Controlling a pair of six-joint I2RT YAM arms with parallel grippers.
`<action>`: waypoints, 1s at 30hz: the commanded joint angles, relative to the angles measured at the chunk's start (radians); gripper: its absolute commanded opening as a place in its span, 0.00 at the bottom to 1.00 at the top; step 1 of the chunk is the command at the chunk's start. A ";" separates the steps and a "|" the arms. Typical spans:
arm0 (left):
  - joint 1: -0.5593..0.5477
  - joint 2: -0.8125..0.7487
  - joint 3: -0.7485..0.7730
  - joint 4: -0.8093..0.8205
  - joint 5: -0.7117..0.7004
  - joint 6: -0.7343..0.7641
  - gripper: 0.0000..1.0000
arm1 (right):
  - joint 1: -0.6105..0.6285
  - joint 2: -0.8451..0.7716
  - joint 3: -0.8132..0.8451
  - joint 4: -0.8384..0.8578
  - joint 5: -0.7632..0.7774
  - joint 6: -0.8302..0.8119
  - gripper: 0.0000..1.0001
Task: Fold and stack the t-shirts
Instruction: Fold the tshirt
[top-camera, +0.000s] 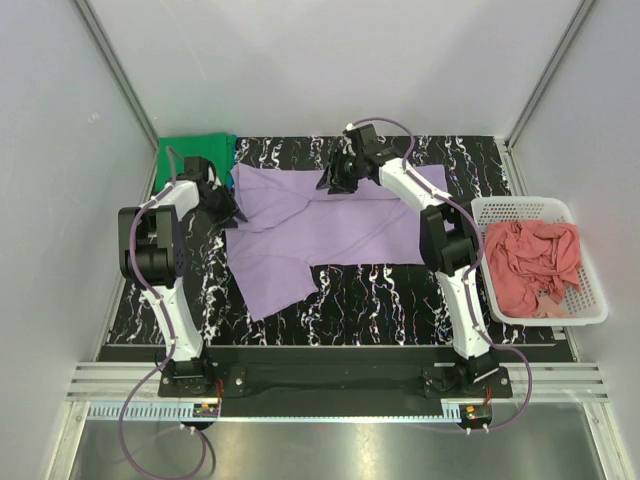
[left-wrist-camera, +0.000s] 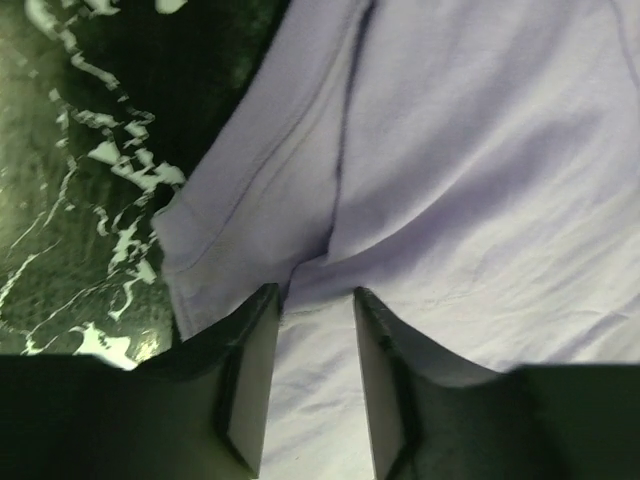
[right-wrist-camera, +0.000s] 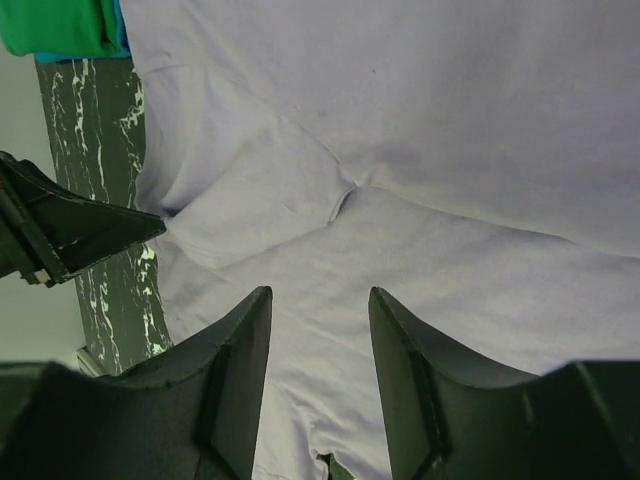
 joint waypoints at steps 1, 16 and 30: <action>-0.006 -0.012 0.033 0.073 0.066 -0.017 0.36 | 0.022 0.002 0.035 0.058 -0.040 0.025 0.52; 0.009 -0.039 0.077 0.254 0.268 -0.436 0.00 | 0.102 0.026 0.017 0.124 -0.054 -0.046 0.60; 0.034 0.092 0.145 0.560 0.350 -0.809 0.00 | 0.203 0.077 0.054 0.128 0.121 -0.322 0.52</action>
